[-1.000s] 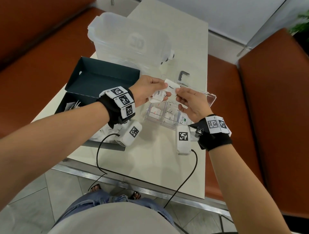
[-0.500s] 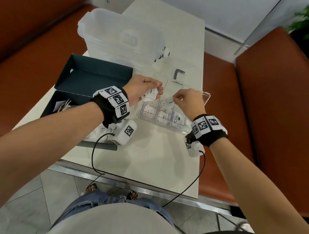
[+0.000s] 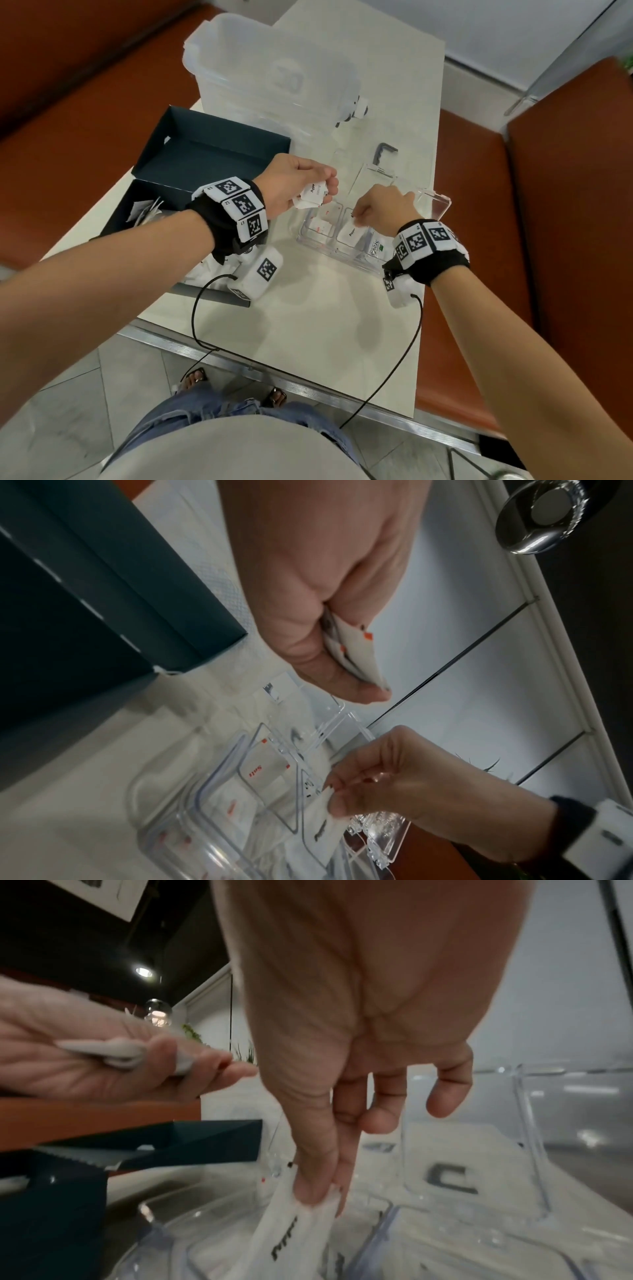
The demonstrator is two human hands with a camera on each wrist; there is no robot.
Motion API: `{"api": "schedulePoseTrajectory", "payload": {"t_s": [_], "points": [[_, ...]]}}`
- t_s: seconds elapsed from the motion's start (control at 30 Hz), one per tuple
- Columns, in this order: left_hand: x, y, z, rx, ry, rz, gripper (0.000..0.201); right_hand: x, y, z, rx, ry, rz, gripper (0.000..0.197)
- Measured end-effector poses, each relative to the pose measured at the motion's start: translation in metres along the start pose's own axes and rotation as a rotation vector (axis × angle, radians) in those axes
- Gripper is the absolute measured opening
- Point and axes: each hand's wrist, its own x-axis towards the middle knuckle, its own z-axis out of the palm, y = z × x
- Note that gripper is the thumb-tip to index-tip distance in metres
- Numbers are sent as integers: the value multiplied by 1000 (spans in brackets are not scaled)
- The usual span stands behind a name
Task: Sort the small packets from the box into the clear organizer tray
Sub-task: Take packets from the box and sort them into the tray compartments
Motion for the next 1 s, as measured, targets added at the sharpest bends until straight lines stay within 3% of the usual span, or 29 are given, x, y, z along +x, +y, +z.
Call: {"api": "schedulePoseTrajectory", "payload": {"t_s": [0.17,0.63,0.7,0.83,1.0], "points": [[0,2,-1,-18,-5,0,22,8,-11,16,-136,-86,8,12],[-1,4,-2,-45,16,-56,27,2,-10,40,-263,185,-12,15],[0,5,-1,-42,22,-75,27,-4,-11,33,-79,311,5,5],[1,8,2,-41,28,-117,29,-25,-31,13,750,540,84,13],[-4,12,10,-39,-60,-177,24,-36,-53,13,1166,296,169,42]]}}
